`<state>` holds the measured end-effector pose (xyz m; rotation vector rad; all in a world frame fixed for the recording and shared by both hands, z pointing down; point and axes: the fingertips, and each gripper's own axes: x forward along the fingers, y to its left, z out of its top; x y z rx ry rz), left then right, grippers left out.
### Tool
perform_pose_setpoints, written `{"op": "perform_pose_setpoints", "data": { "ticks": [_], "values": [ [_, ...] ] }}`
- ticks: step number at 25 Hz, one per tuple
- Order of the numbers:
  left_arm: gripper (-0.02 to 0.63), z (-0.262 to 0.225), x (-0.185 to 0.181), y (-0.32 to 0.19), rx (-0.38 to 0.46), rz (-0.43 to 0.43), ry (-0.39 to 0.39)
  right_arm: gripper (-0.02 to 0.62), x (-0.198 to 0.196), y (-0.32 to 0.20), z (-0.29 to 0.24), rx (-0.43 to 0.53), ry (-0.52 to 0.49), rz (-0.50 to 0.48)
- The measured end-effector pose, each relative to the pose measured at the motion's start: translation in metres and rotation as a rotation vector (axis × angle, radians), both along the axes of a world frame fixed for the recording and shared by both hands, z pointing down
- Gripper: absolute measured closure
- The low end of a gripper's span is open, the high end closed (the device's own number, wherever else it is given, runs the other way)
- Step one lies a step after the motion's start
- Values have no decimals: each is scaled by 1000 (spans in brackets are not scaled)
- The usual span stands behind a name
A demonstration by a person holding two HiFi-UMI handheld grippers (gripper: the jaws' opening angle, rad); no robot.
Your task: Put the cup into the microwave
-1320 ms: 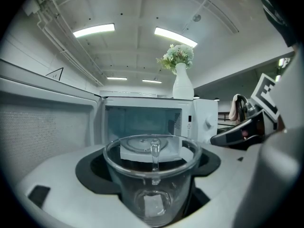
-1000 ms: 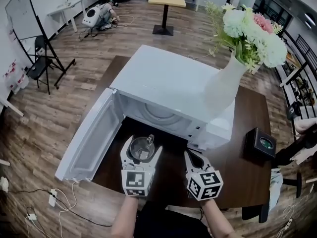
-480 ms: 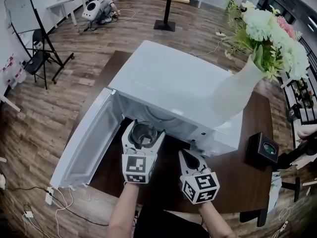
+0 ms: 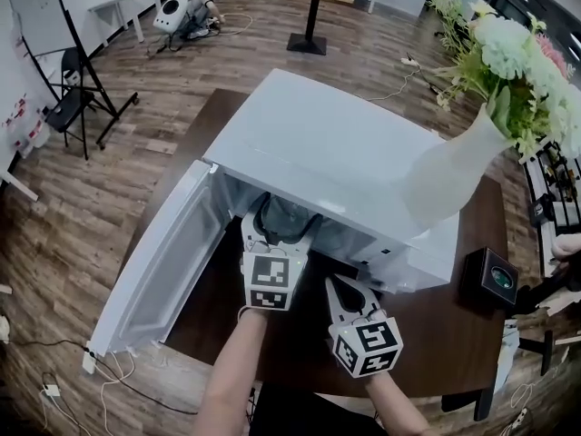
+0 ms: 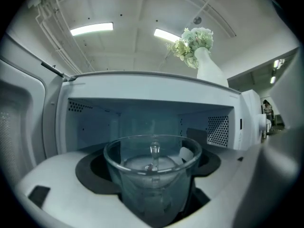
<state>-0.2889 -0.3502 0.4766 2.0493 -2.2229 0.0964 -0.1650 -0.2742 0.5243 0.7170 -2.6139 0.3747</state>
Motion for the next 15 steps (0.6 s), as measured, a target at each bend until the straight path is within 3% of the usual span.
{"op": "perform_pose_setpoints", "data": {
  "ticks": [15],
  "values": [
    [184,15,-9,-50,33,32,-60,603,9,-1,14,-5,23,14]
  ]
}}
